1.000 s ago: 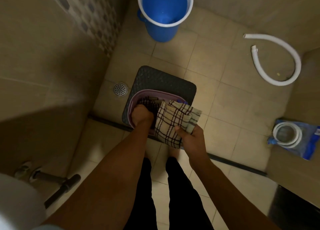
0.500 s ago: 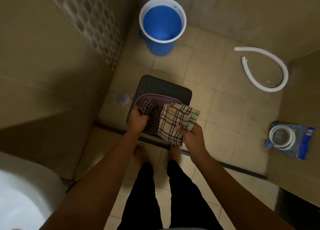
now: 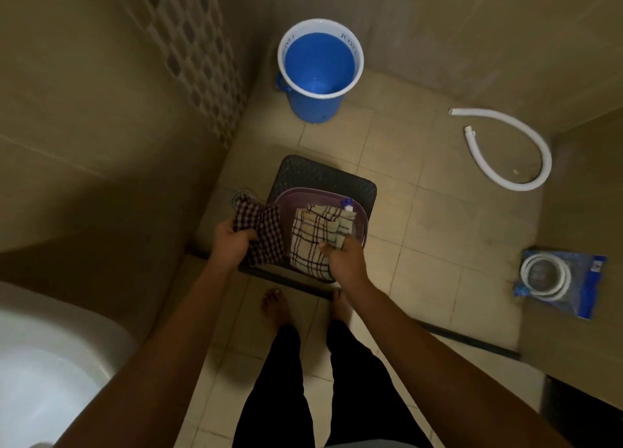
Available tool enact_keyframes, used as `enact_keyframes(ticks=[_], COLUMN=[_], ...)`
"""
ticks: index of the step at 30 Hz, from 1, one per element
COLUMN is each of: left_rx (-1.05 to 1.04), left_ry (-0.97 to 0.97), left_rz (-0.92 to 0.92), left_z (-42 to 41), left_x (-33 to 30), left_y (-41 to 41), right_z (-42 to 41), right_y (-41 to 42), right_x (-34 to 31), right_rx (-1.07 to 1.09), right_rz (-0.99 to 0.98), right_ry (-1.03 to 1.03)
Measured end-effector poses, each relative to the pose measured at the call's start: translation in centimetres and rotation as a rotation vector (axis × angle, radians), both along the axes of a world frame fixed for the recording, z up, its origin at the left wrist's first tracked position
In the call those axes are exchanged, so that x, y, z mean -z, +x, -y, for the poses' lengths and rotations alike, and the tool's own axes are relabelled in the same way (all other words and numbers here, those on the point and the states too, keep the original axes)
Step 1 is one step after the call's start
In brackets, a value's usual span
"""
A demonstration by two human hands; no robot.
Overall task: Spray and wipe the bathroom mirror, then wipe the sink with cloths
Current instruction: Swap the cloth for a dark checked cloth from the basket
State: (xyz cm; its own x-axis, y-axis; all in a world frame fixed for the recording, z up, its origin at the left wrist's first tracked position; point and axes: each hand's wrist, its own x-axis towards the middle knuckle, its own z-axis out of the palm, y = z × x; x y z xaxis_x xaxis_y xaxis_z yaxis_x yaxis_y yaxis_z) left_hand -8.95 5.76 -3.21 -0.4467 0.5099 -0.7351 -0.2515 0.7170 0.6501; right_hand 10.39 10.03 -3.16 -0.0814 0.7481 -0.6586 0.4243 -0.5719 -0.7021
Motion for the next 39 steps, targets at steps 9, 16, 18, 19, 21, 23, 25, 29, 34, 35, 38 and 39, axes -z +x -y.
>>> enact_keyframes(ticks=[9, 16, 18, 19, 21, 23, 25, 29, 34, 35, 38, 39], left_rx=[-0.059, -0.053, -0.052, -0.045, -0.026, -0.010, -0.003, 0.011, -0.013, -0.020, -0.042, -0.050], left_ry=[0.060, 0.094, 0.110, 0.119, 0.122, 0.115, 0.104, 0.109, 0.129, 0.149, 0.190, 0.210], left_rz=[0.041, 0.126, 0.139, 0.139, 0.136, 0.138, 0.141, 0.149, 0.139, 0.138, 0.155, 0.168], left_z=[1.1, 0.4, 0.0, -0.2, -0.6, -0.9, -1.1, -1.5, -1.3, -1.3, -1.0, -0.8], left_x=[0.7, 1.6, 1.8, 1.8, 1.6, 1.1, 0.4, -1.5, -3.4, -4.0, -6.0, -6.7], left_y=[-2.7, -3.0, -2.9, -2.7, -2.2, -1.9, -1.6, -1.1, 0.1, 0.5, 1.9, 2.4], right_z=[-3.6, -4.8, -4.6, -4.5, -4.3, -4.1, -4.0, -2.9, -2.2, -2.4, -2.7, -2.7], right_y=[-5.5, -6.4, -6.7, -6.9, -7.2, -7.3, -7.1, -6.0, -5.0, -4.9, -4.3, -4.0], right_x=[5.1, 10.5, 11.9, 12.4, 13.1, 12.3, 10.1, 4.5, -2.2, -3.5, -6.2, -6.9], right_rx=[0.047, 0.185, 0.213, 0.206, 0.187, 0.172, 0.167, 0.043, 0.002, -0.014, -0.141, -0.174], right_rz=[0.049, 0.055, 0.018, 0.008, 0.001, 0.000, 0.006, 0.017, -0.094, -0.158, -0.293, -0.333], right_ry=[-0.273, -0.472, -0.494, -0.488, -0.474, -0.482, -0.464, -0.256, -0.002, -0.009, -0.181, -0.224])
